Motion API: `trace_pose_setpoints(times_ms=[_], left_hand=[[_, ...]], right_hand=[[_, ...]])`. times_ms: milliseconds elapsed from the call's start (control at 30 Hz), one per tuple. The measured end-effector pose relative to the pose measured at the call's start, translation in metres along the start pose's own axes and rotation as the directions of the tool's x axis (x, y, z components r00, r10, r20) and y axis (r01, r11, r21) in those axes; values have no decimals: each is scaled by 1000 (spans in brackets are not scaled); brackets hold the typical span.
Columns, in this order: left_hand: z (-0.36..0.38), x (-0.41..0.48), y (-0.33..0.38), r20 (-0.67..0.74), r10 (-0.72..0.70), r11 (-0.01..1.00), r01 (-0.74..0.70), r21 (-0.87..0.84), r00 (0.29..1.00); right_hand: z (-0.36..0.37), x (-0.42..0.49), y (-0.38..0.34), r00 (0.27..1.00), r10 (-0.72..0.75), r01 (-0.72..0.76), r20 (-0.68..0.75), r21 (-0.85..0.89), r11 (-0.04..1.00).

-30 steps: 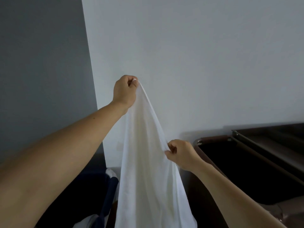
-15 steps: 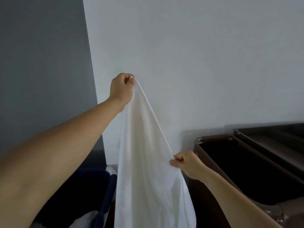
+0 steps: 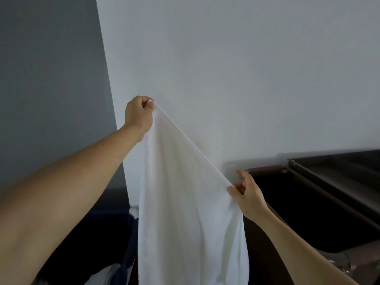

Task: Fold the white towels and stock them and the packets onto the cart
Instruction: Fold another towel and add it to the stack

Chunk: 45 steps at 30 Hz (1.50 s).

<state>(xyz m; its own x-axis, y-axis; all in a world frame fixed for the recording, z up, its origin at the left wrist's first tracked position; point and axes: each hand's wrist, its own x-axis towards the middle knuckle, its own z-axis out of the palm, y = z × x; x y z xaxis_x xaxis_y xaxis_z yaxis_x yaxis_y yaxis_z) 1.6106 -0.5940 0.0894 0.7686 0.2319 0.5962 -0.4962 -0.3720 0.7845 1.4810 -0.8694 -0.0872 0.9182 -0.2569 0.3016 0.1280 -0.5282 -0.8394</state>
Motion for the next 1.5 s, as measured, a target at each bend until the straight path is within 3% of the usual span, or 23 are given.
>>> trace_pose_setpoints(times_ms=[100,167,267,333,400,467,567,800,867,967,1033,1100,1133,1233,1333,1500], left_hand=[[-6,0,-12,-29,-42,997,44,70,999],[-9,-7,-20,-22,-25,984,29,175,999],[0,-33,-18,253,45,933,-131,335,967],[13,-60,-6,531,29,926,-223,306,847],[22,-87,7,734,-31,927,-255,275,679],[23,-101,9,833,-80,927,-265,264,547],[16,-105,5,870,-114,918,-284,276,480],[22,-102,4,800,18,955,-247,164,600],[25,-92,21,728,77,962,-243,126,681],[31,-64,60,494,225,944,-314,104,840],[30,-36,86,251,306,935,-339,103,919],[27,-15,102,112,322,939,-332,87,940],[28,-10,105,119,323,936,-335,103,939],[38,-19,92,245,244,943,-289,166,938],[46,-35,73,284,146,979,-180,99,948],[44,-29,74,41,109,992,-106,-66,993]], right_hand=[[-5,7,-9,1000,13,-15,-22,-123,992],[-9,13,-20,998,26,-30,-65,-69,997],[-6,20,-51,997,-33,27,-68,-92,995],[4,25,-75,992,-123,120,-10,-149,982],[12,27,-95,982,-186,189,30,-156,970],[17,27,-108,975,-218,222,48,-117,968],[20,27,-107,976,-205,207,69,-12,978],[18,21,-99,991,-135,131,-4,264,956],[14,22,-101,989,-144,145,-16,194,970],[6,26,-107,993,-115,115,-28,-13,993],[-2,31,-113,999,-43,45,-32,65,997],[-13,34,-119,999,13,-5,-50,160,987],[-17,36,-121,998,26,-17,-61,150,989],[-22,38,-113,998,53,-56,-29,-120,991],[-21,32,-96,997,73,-59,25,-349,935],[-26,33,-90,996,5,-27,-90,-254,967]])
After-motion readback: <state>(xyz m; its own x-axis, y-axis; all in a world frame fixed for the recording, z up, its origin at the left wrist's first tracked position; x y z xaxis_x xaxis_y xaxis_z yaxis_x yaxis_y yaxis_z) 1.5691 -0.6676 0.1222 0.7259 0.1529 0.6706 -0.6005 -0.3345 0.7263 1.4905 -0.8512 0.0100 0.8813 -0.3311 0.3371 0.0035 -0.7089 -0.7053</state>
